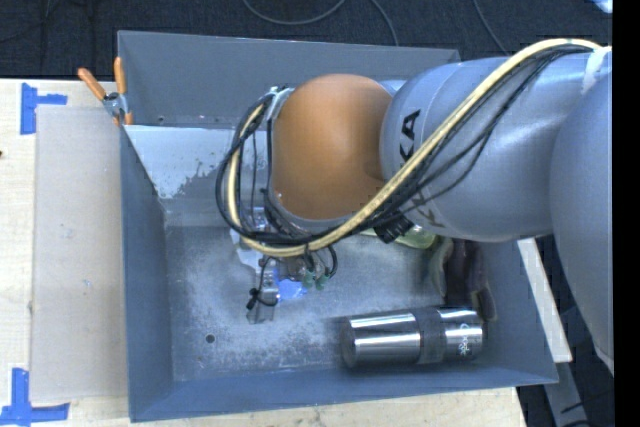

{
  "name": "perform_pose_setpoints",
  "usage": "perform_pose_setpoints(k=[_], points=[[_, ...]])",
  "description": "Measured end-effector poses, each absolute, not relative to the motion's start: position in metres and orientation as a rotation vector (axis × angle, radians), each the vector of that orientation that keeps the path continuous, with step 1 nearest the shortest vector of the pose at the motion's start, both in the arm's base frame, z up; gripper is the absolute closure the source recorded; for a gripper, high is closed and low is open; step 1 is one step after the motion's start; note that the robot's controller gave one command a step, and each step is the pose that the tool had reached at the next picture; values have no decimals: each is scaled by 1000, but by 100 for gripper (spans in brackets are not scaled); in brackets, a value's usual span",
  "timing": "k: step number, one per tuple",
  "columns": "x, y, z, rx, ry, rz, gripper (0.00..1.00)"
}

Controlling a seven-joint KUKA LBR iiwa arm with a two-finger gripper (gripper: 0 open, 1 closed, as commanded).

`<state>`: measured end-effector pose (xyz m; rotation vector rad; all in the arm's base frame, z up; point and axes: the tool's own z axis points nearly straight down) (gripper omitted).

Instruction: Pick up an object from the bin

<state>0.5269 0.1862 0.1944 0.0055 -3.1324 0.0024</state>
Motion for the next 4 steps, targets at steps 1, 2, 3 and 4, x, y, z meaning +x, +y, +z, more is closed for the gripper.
perform_pose_setpoints(k=[1,2,3,4], points=[[529,185,199,-2,-3139,0,0],[511,107,120,-8,-3130,3,100],[511,107,120,-8,-3130,2,100],[514,100,121,232,-3121,0,100]])
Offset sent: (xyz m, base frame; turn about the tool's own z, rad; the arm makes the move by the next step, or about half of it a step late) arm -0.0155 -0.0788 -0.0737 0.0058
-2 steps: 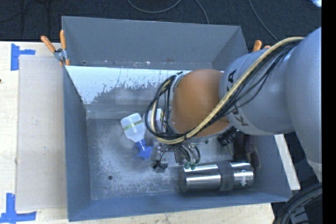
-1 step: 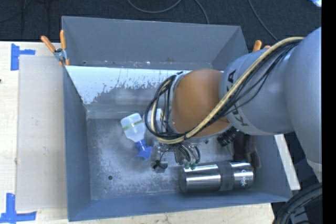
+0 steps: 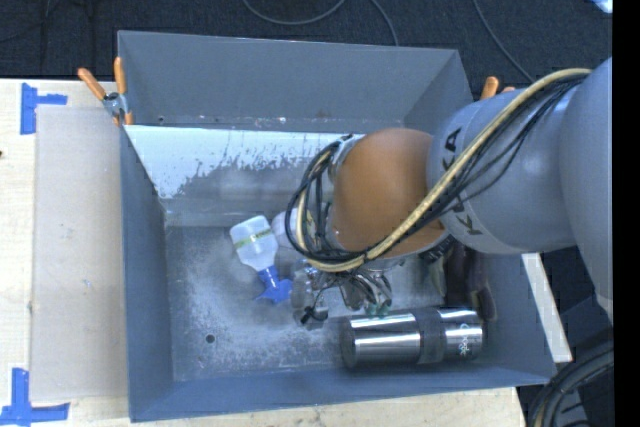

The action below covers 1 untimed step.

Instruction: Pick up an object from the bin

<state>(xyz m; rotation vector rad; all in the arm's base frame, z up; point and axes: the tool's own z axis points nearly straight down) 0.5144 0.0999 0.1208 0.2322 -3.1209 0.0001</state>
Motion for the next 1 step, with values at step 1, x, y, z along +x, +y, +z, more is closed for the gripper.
perform_pose_setpoints(k=[1], points=[[514,91,144,567,-3077,-1,100]])
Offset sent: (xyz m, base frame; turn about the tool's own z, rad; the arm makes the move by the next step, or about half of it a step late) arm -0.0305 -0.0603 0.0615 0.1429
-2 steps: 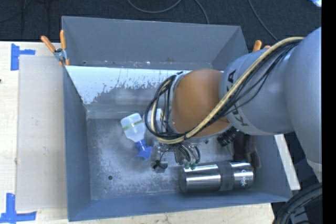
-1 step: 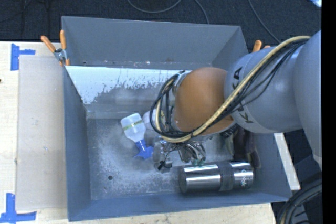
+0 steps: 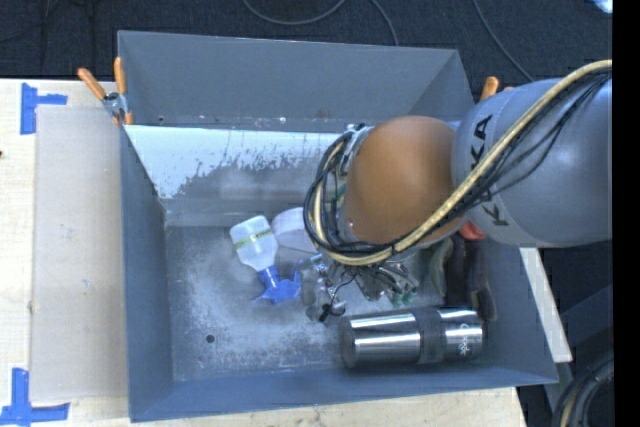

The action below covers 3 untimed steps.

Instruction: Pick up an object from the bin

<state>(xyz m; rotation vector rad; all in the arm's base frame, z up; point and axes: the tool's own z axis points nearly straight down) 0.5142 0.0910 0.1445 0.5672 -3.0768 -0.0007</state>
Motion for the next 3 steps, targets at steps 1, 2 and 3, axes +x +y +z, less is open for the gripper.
perform_pose_setpoints(k=[1,2,3], points=[[484,39,182,4,-3128,3,0],[484,39,182,5,-3127,1,0],[485,24,154,190,-3130,-1,0]])
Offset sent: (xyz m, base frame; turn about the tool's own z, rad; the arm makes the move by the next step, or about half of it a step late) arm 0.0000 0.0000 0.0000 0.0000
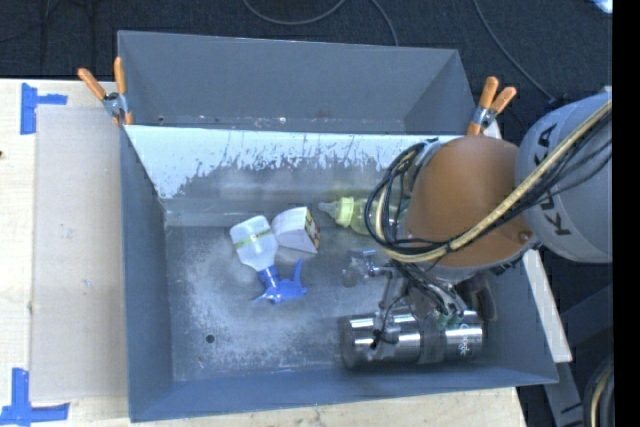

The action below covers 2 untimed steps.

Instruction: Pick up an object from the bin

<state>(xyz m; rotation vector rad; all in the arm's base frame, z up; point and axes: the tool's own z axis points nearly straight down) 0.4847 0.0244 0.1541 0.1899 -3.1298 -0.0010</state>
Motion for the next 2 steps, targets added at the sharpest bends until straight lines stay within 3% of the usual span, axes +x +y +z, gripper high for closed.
perform_pose_setpoints(k=[1,2], points=[[476,-13,103,304,-3111,-1,0],[486,-14,70,570,-3089,-4,100]])
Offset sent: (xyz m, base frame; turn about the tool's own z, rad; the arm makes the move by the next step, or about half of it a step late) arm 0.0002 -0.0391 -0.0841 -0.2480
